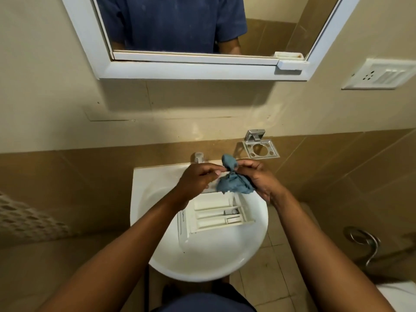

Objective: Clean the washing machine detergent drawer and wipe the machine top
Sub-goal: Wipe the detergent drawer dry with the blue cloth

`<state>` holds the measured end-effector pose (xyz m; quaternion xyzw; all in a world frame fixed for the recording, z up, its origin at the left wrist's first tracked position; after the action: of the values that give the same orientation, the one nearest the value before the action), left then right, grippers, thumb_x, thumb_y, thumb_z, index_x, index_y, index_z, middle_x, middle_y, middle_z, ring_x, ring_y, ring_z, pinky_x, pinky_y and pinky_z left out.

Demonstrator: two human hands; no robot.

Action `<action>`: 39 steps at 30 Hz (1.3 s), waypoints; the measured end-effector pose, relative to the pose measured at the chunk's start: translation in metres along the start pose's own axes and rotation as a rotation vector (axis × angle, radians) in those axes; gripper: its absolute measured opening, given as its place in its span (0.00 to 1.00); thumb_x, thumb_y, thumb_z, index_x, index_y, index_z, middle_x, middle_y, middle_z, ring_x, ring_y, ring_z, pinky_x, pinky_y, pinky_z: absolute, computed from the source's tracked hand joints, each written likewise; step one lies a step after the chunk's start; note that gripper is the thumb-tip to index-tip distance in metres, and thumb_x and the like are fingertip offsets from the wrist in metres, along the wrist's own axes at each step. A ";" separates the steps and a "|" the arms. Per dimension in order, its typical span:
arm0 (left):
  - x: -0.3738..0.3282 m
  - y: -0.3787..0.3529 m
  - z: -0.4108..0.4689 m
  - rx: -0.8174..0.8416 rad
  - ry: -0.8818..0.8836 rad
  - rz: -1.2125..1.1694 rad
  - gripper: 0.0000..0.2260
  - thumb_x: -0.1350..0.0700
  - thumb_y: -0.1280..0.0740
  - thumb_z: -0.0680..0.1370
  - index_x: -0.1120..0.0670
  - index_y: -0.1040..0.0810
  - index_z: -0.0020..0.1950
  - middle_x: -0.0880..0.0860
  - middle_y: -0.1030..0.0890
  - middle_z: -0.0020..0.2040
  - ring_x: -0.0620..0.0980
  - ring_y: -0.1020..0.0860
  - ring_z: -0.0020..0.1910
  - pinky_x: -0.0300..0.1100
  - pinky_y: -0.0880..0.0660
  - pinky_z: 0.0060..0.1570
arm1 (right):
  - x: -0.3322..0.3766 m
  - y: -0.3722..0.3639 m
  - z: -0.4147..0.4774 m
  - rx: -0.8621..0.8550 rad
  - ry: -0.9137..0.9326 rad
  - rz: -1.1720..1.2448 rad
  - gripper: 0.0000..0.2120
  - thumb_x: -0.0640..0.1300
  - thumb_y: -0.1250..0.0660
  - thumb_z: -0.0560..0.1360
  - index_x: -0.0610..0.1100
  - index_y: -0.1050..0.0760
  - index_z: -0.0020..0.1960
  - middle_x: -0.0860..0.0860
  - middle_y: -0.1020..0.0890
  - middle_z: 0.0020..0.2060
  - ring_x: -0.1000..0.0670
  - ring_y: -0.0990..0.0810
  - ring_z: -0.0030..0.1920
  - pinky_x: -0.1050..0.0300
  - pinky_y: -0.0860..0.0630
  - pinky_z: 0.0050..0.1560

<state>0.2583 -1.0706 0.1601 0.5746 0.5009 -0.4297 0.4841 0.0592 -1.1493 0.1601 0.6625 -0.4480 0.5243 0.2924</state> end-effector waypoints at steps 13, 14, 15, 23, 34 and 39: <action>0.141 0.000 -0.013 -0.305 0.629 0.489 0.30 0.38 0.34 0.77 0.57 0.32 0.70 0.59 0.23 0.62 0.61 0.20 0.59 0.54 0.20 0.56 | -0.121 -0.053 0.002 0.345 -0.039 -1.074 0.08 0.42 0.25 0.73 0.45 0.16 0.52 0.48 0.17 0.54 0.49 0.18 0.51 0.61 0.24 0.53; 0.143 -0.002 -0.013 -0.311 0.610 0.522 0.26 0.41 0.35 0.79 0.57 0.31 0.69 0.60 0.23 0.63 0.61 0.21 0.59 0.52 0.21 0.57 | -0.128 -0.061 0.003 0.372 -0.018 -1.112 0.08 0.41 0.26 0.74 0.44 0.16 0.52 0.46 0.21 0.56 0.47 0.18 0.49 0.61 0.24 0.51; 0.144 -0.002 -0.013 -0.317 0.596 0.543 0.23 0.43 0.36 0.80 0.57 0.30 0.68 0.60 0.22 0.62 0.60 0.21 0.60 0.51 0.22 0.58 | -0.132 -0.066 0.003 0.379 -0.002 -1.150 0.07 0.41 0.28 0.75 0.44 0.16 0.53 0.44 0.24 0.56 0.46 0.18 0.48 0.60 0.23 0.50; 0.146 0.009 -0.019 -0.235 0.695 0.203 0.22 0.41 0.35 0.81 0.53 0.32 0.68 0.55 0.24 0.58 0.59 0.22 0.54 0.60 0.16 0.36 | -0.125 -0.052 0.008 0.203 -0.020 -1.339 0.17 0.50 0.25 0.70 0.48 0.26 0.55 0.50 0.15 0.44 0.46 0.18 0.45 0.57 0.24 0.43; 0.156 0.014 -0.018 -0.251 0.744 0.045 0.25 0.40 0.29 0.77 0.52 0.29 0.67 0.57 0.22 0.58 0.61 0.20 0.54 0.61 0.17 0.32 | -0.158 -0.087 -0.012 0.074 0.119 -1.039 0.08 0.47 0.25 0.69 0.43 0.21 0.41 0.46 0.18 0.36 0.45 0.19 0.35 0.56 0.24 0.36; 0.156 0.014 -0.016 -0.236 0.746 0.046 0.24 0.42 0.28 0.77 0.52 0.30 0.67 0.57 0.22 0.58 0.61 0.20 0.54 0.58 0.18 0.29 | -0.156 -0.074 -0.007 0.193 0.167 -1.303 0.08 0.51 0.30 0.74 0.46 0.18 0.43 0.46 0.17 0.41 0.42 0.19 0.43 0.55 0.26 0.41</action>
<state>0.2922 -1.0307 0.0119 0.6429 0.6754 -0.1198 0.3408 0.1153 -1.0671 0.0189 0.7782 0.1176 0.3277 0.5227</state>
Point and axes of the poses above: each hand's wrist, its own z-axis towards the middle knuckle, its own y-axis out of the back of the hand, x = y × z, the point moved 2 cm from there along z, towards the middle knuckle
